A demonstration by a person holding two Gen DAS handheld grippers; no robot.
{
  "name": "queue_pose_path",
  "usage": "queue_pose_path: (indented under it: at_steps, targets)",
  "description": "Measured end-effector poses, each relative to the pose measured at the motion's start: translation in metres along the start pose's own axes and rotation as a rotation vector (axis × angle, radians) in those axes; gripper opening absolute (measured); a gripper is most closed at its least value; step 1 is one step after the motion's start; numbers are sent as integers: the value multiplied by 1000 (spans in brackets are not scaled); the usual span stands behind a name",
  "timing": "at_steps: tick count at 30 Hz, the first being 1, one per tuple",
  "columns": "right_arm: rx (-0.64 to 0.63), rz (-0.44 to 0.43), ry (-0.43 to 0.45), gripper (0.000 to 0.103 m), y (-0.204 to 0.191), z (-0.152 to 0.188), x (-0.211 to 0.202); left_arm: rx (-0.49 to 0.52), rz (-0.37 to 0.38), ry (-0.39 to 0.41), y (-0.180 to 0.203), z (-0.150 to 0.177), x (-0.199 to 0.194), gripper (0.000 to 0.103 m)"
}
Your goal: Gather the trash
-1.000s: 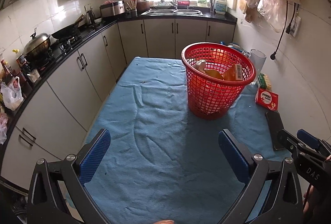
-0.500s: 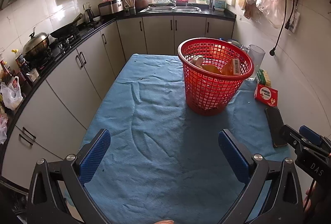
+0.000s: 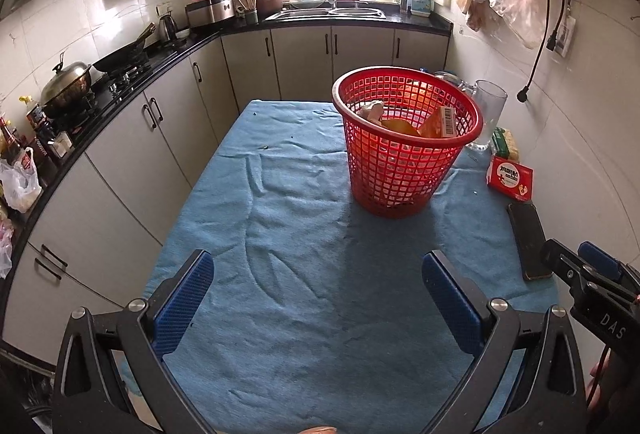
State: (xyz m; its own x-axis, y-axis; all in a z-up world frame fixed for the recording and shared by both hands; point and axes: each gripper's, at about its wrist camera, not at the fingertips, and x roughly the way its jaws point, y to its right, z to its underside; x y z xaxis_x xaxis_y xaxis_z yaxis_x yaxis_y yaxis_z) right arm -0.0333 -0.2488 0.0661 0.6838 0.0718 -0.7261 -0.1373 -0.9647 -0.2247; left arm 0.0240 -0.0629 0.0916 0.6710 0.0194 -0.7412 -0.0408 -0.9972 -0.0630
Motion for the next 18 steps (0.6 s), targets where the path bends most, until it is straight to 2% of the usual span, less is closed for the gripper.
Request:
queue_pose_path:
  at_steps: [18]
  targets:
    - [1,13,-10,84,-5,4,1,-5,12,-22,-6,2,5,103]
